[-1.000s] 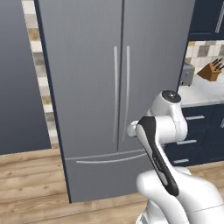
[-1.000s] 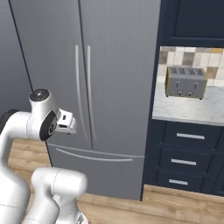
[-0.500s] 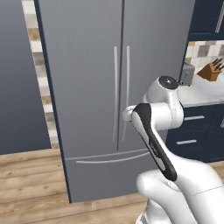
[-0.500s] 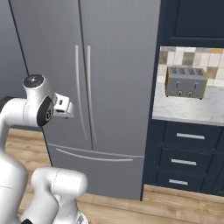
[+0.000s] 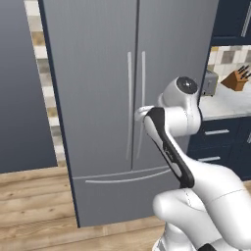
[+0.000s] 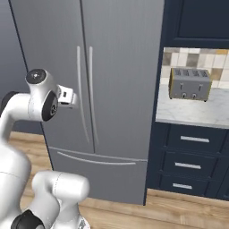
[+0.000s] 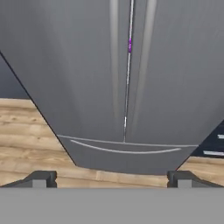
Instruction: Take the cake and donut from the fridge and place them on the empty tray on the dining counter.
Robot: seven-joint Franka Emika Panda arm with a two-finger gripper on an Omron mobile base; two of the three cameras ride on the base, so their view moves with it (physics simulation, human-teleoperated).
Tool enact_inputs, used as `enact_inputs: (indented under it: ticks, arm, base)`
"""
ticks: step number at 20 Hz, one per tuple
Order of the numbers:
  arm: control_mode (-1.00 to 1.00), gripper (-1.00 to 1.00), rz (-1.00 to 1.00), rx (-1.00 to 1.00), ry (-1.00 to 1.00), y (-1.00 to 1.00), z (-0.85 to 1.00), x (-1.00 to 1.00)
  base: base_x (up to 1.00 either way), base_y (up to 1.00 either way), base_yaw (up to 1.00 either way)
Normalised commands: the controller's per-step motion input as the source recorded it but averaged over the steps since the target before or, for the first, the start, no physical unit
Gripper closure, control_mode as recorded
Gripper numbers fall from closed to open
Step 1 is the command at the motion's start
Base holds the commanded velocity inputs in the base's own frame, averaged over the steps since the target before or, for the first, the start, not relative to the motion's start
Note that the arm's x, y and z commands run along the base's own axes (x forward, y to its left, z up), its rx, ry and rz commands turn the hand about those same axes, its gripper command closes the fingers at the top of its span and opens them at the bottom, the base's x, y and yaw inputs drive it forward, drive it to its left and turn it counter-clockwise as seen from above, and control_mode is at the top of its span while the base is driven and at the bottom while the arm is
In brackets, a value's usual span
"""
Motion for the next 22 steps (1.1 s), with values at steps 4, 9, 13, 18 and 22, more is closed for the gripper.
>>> enact_inputs:
  ticks: [4,9,13,18,22]
  arm:
    - [-1.0,-1.0,-0.02,0.0,-0.11,0.08,0.15,0.29]
    - [-1.0,-1.0,-0.07,0.01,-0.01,0.09,0.03,0.31]
    - [-1.0,-1.0,0.0,0.02,-0.01,0.0,0.03,0.35]
    - [-1.0,-1.0,0.0,0.0,-0.07,0.0,0.0,0.3]
    - [-1.0,-1.0,0.01,0.0,-0.09,0.0,0.0,0.3]
  base:
    - [0.0,0.0,0.0]
    - [0.0,0.0,0.0]
    - [0.0,0.0,0.0]
    - [0.0,0.0,0.0]
    - [0.0,0.0,0.0]
